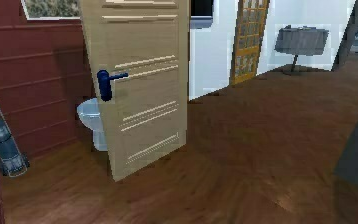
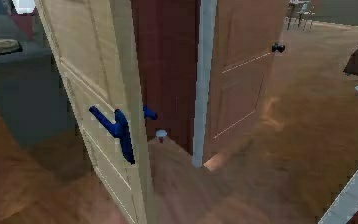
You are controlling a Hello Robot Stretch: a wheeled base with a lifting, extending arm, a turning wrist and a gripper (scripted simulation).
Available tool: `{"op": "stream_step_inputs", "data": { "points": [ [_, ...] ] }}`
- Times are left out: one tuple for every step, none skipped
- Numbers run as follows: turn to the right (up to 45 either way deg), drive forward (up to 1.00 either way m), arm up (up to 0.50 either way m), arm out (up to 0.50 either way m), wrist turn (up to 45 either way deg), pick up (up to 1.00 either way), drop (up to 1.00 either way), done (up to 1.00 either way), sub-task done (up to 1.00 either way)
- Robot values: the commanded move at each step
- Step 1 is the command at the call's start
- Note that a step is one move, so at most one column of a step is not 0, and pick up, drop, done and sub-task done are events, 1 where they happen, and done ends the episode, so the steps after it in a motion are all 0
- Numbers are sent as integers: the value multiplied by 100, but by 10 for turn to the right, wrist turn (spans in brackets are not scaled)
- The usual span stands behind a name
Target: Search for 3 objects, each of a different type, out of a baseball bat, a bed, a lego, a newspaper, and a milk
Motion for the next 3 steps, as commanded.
{"op": "stream_step_inputs", "data": {
  "points": [
    [270,0,0,0,0,0,0,0,0],
    [0,35,0,0,0,0,0,0,0],
    [30,0,0,0,0,0,0,0,0]
  ]
}}
